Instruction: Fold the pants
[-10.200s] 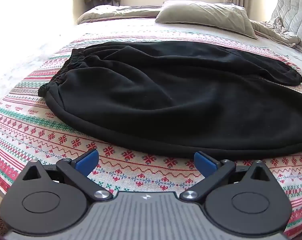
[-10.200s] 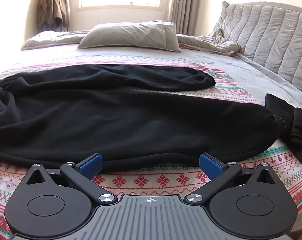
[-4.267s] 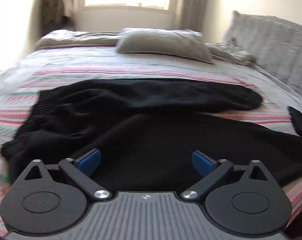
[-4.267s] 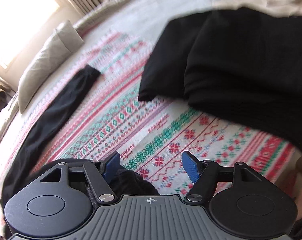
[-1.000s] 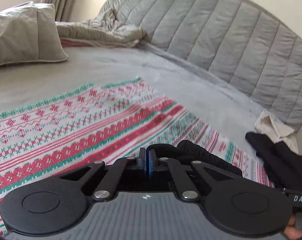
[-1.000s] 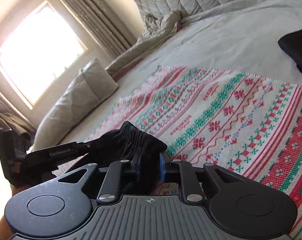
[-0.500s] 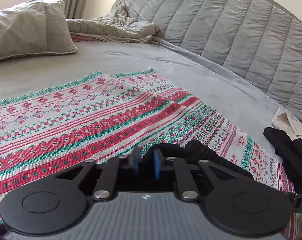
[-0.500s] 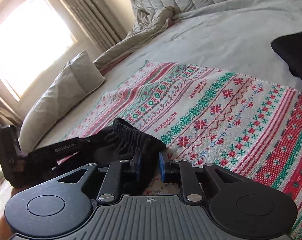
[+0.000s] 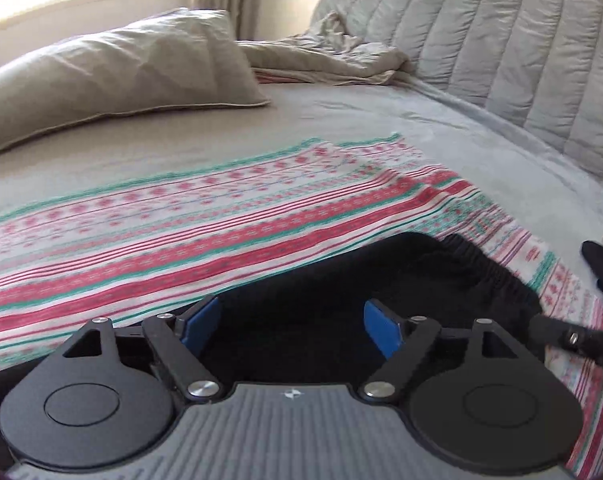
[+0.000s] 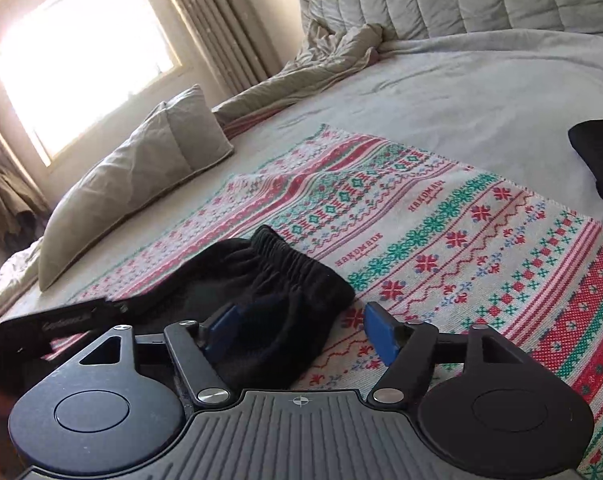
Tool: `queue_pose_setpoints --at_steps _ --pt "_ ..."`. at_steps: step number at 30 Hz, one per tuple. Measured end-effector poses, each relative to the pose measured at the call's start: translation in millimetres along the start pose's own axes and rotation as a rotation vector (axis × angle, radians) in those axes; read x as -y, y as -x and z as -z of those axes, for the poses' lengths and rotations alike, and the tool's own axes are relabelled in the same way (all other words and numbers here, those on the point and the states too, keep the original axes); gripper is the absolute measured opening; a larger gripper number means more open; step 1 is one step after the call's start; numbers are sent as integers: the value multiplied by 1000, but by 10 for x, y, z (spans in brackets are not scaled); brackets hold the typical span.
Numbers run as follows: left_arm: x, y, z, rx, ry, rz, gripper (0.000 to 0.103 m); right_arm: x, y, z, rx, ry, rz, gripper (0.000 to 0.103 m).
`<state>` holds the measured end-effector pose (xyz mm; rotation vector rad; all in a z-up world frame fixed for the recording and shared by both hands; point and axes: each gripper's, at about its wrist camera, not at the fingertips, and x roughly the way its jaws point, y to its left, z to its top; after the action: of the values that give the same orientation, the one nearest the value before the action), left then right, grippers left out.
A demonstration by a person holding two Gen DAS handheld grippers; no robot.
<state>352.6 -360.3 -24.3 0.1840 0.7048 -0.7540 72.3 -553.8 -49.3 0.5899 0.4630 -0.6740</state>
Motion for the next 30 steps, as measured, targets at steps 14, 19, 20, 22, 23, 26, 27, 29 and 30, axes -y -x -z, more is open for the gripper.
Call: queue_pose_setpoints --at_steps 14,19,20,22,23,26,27,29,30 --pt "-411 1730 391 20 16 -259 103 -646 607 89 -79 87 -77 88" --pt "-471 2320 617 25 42 -336 103 -1104 999 144 -83 181 -111 92" --pt "-484 2424 666 25 46 -351 103 -1196 1080 173 -88 201 -125 92" --pt "-514 2619 767 21 59 -381 103 -1364 1207 237 -99 241 -153 94" --pt "-533 2703 815 19 69 -395 103 -1450 1259 276 -107 262 -165 94" --pt "-604 2919 942 16 106 -420 103 -1676 1390 388 -131 310 -187 94" --pt "-624 2982 982 18 121 -425 103 -1744 1423 423 -140 323 -191 94" --pt "-682 3113 1080 30 152 -438 103 -1863 1472 488 -153 347 -193 95" --pt "-710 3164 1127 41 167 -449 103 -1932 1500 525 -157 361 -192 95"
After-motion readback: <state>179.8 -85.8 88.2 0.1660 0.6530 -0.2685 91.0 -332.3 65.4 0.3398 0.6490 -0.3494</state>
